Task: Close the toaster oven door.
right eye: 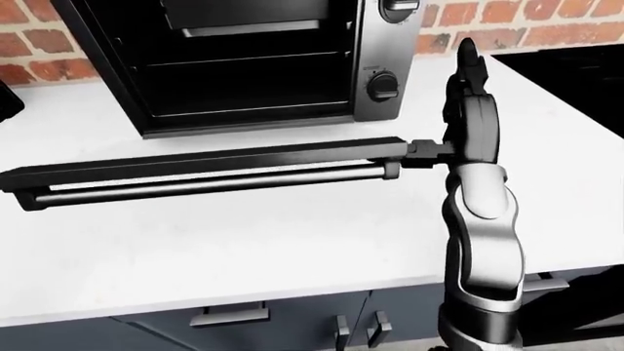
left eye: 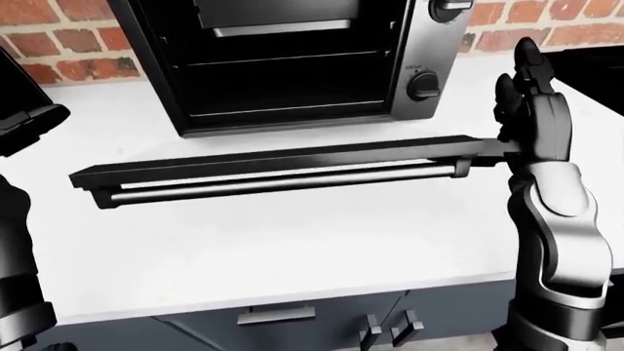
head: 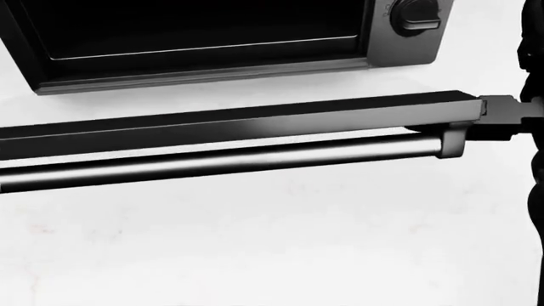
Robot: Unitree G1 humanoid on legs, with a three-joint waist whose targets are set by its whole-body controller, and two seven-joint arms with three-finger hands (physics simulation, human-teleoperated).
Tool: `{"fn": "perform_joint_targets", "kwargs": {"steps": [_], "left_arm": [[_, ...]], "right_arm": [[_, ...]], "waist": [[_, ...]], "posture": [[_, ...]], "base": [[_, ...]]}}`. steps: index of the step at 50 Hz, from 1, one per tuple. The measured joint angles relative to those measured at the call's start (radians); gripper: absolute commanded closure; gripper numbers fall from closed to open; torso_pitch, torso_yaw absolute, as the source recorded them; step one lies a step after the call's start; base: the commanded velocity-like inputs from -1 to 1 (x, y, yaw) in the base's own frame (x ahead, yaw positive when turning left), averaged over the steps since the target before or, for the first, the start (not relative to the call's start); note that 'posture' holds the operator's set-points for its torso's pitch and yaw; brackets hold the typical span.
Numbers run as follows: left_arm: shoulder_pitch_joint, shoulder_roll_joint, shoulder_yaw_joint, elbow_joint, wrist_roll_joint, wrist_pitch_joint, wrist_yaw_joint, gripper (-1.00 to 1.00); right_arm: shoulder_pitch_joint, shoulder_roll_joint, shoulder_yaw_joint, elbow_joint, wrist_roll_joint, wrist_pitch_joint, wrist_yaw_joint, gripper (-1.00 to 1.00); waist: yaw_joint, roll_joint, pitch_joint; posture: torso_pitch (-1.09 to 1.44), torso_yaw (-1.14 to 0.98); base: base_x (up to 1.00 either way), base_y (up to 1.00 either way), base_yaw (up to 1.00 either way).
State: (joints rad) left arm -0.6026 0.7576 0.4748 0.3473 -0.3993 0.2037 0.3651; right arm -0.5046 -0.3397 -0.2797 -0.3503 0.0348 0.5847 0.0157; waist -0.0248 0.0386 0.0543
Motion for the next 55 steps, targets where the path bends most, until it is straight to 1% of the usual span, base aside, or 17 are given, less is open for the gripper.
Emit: {"fn": "perform_joint_targets", "kwargs": {"steps": [8,16,32,55], "left_arm": [[0.002,0.000,0.001,0.003,0.002,-0.003,0.005,-1.00],[0.000,0.005,0.003,0.001,0.000,-0.001,0.009,-1.00],[0.002,0.002,0.001,0.000,0.002,0.002,0.011,-1.00],[-0.004,0.007,0.003,0.002,-0.006,0.008,0.011,-1.00]], "right_arm": [[-0.072,-0.018,0.013,0.026,0.008,0.028,-0.009,-1.00],[-0.112,-0.029,0.024,0.034,0.024,0.026,-0.006,-1.00],[-0.217,-0.047,0.040,0.112,0.027,0.030,-0.024,-1.00],[-0.406,-0.077,0.074,0.351,0.030,-0.046,-0.030,-1.00]], "waist": [[0.000,0.005,0.002],[0.000,0.003,0.001],[-0.001,0.009,0.005],[-0.003,0.012,0.007]], "posture": [[0.00,0.00],[0.00,0.00],[0.00,0.00],[0.00,0.00]], "base": [[0.00,0.00,0.00],[0.00,0.00,0.00],[0.00,0.00,0.00],[0.00,0.00,0.00]]}}
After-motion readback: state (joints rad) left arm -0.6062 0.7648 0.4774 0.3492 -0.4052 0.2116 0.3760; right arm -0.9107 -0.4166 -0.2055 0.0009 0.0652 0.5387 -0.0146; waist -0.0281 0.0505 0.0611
